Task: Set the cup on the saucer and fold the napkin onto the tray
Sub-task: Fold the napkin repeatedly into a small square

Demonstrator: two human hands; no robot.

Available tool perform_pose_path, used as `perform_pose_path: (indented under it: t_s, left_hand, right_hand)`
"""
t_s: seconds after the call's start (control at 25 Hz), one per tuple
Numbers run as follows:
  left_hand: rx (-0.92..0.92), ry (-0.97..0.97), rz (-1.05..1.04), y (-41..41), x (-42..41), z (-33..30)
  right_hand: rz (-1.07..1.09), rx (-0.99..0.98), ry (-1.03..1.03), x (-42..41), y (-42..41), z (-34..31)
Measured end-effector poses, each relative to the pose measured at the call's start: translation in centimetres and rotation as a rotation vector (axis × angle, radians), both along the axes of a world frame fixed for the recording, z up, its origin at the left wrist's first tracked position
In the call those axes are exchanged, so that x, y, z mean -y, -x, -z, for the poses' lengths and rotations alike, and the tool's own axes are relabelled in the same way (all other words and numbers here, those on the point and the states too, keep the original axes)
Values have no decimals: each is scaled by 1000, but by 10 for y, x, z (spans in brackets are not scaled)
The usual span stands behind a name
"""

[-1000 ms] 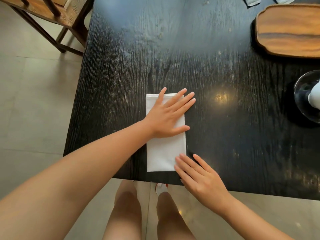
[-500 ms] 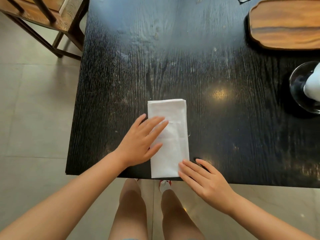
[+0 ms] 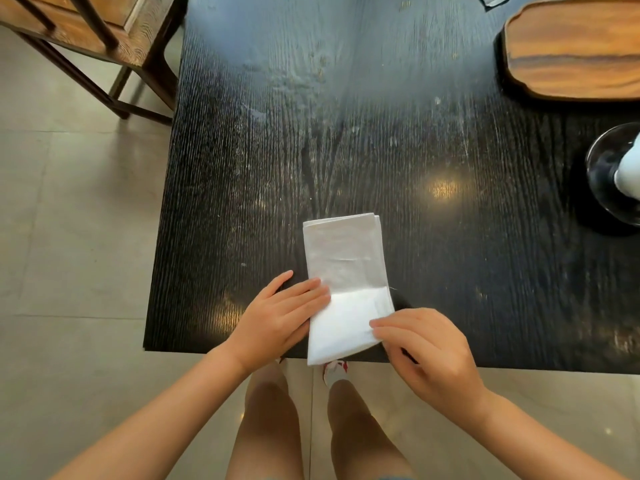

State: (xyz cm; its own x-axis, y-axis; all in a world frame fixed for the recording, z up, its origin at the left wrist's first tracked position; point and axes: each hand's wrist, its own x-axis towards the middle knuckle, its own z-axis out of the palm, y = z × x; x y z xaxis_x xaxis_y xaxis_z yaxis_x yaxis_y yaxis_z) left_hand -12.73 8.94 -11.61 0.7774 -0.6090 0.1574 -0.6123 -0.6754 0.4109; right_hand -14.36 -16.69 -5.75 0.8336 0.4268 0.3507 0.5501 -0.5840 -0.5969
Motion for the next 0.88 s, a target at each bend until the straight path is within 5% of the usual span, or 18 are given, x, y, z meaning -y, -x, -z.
perform_pose_path:
  t_s: [0.32, 0.56, 0.88]
  left_hand:
    - [-167, 216, -238, 4, 8, 1]
    - [-201, 494, -676, -3, 42, -11]
    - [-204, 387, -1015, -22, 65, -11]
  right_hand:
    - [-16, -213, 160, 12, -44, 29]
    - [306, -414, 20, -9, -56, 25]
    - [553, -430, 80, -32, -68, 25]
